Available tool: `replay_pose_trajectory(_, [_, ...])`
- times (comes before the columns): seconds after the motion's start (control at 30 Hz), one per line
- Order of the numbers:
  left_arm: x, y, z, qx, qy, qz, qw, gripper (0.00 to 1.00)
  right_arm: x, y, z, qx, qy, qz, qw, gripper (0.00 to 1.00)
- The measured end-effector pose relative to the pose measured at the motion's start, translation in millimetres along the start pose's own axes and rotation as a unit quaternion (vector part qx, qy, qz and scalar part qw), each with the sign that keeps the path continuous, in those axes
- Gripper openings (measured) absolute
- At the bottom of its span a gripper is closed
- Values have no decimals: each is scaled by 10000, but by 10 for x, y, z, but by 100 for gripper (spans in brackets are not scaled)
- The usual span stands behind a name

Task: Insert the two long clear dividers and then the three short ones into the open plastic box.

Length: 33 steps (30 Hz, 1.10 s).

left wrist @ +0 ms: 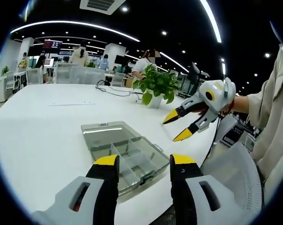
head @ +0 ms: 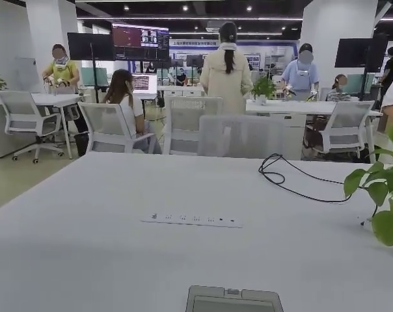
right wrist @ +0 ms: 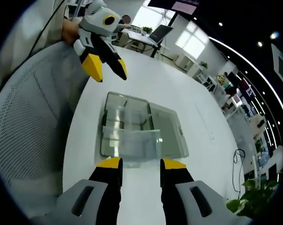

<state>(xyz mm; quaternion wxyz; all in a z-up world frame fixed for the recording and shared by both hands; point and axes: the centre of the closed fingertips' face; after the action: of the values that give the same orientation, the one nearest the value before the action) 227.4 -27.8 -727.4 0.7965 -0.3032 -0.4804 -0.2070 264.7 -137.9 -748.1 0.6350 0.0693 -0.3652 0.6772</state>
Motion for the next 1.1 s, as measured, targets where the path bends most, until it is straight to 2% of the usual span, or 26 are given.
replay_pose_trajectory(0.3, [65, -106, -11, -293, -154, 452, 9984, 31, 461, 111, -89, 89, -503, 220, 9985, 32])
replay_pose_trajectory(0.4, [82, -141, -18, -396, -206, 636, 9970, 24, 580, 121, -103, 120, -625, 291, 9975, 32])
replay_pose_trajectory(0.5, [125, -166, -16, -506, -329, 960, 9936, 22, 688, 131, -111, 147, -735, 384, 9965, 32])
replay_pose_trajectory(0.6, [144, -173, -12, -555, -369, 1079, 9919, 19, 793, 154, -118, 163, -836, 488, 9952, 32])
replay_pose_trajectory(0.9, [130, -204, -15, -695, -307, 1366, 9877, 2, 931, 169, -133, 177, -990, 606, 9931, 32])
replay_pose_trajectory(1.1, [142, -208, -28, -718, -312, 1579, 9843, 0, 951, 171, -140, 163, -999, 654, 9927, 32])
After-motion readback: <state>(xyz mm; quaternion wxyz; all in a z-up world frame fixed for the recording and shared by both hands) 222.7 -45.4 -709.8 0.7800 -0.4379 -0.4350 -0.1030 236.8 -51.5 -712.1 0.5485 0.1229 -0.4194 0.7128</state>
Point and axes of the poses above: the centre of the closed fingertips' face, and the gripper's own axes: z roughly backward along the fingers, y roughly to its left, x roughly out of its top, and after that the axes turned 3 degrees about y, right-handed
